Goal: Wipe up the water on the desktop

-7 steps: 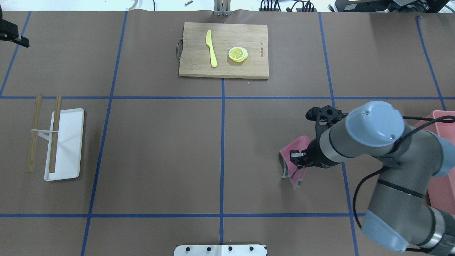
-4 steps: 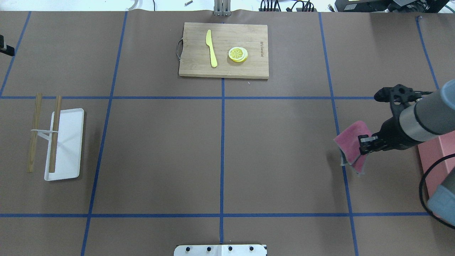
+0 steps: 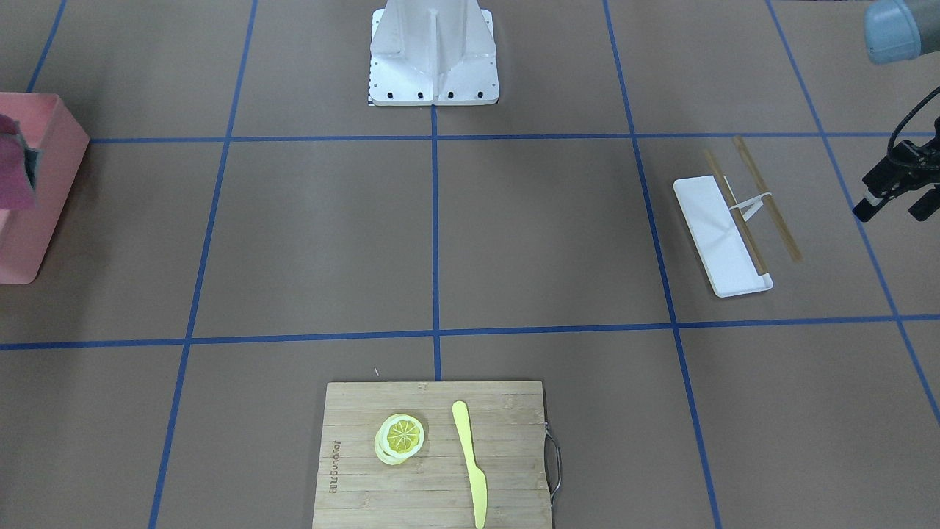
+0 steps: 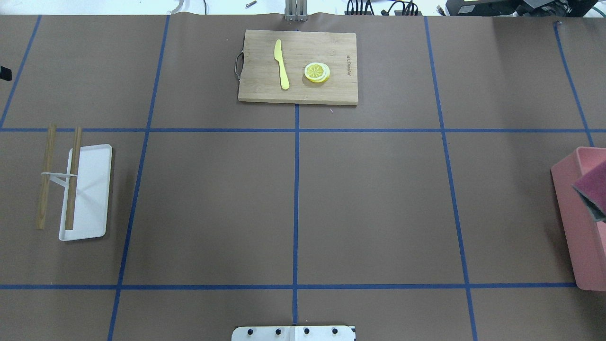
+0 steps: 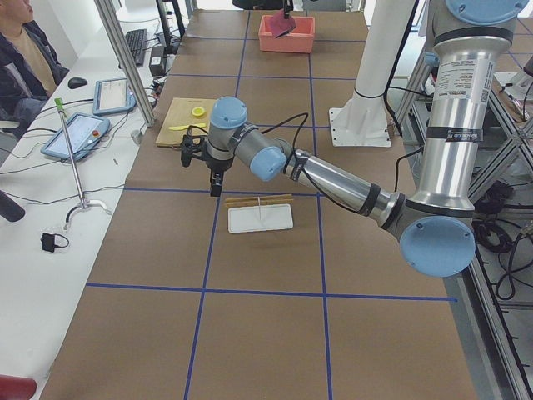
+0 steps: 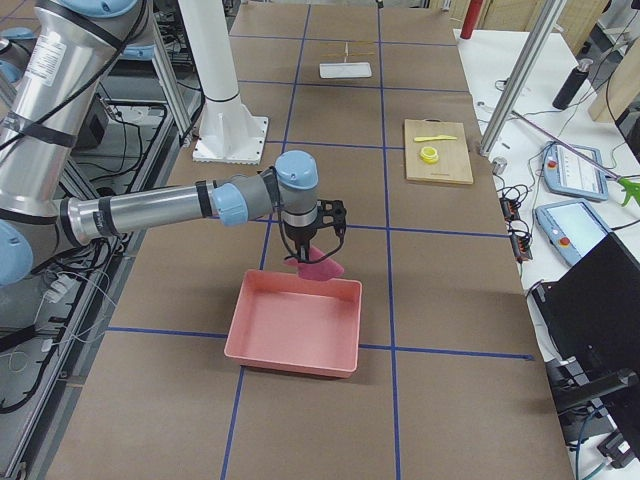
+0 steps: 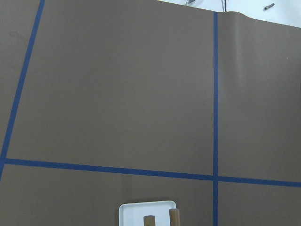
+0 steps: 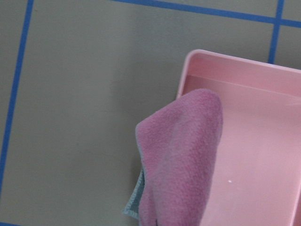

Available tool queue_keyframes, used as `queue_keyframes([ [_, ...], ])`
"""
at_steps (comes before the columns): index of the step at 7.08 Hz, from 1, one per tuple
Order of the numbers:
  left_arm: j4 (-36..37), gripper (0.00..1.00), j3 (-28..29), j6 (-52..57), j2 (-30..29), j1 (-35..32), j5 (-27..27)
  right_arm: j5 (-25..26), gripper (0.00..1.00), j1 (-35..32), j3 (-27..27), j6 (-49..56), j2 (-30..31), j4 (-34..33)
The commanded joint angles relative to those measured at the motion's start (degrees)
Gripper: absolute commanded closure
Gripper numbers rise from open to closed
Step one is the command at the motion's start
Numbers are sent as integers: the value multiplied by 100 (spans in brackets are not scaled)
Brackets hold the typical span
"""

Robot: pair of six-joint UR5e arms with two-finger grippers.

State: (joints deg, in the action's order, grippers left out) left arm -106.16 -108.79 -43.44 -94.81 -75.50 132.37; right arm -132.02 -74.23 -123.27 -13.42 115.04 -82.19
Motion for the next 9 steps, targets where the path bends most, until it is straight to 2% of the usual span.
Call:
queue_keyframes([
  [1,-1,2,-19,-24,-11,8,0,-25,100,-862,57,1362,378,-566],
  [2,8,2,-63,-50,-11,0,0,-17,93,-1440,153,2395,318,-1135],
  [3,-1,2,-63,-68,-20,8,0,-8,1,-1489,215,2649,161,-1376],
  [7,-1,2,-37,10,6,0,0,-43,0,-1489,356,2396,-156,-1378],
  [8,-1,2,-54,429,120,-9,-9,-34,0,-1489,391,2396,-331,-1413],
  [9,8,2,-20,1547,469,-148,-9,-17,0,-1489,487,2292,-533,-1422],
])
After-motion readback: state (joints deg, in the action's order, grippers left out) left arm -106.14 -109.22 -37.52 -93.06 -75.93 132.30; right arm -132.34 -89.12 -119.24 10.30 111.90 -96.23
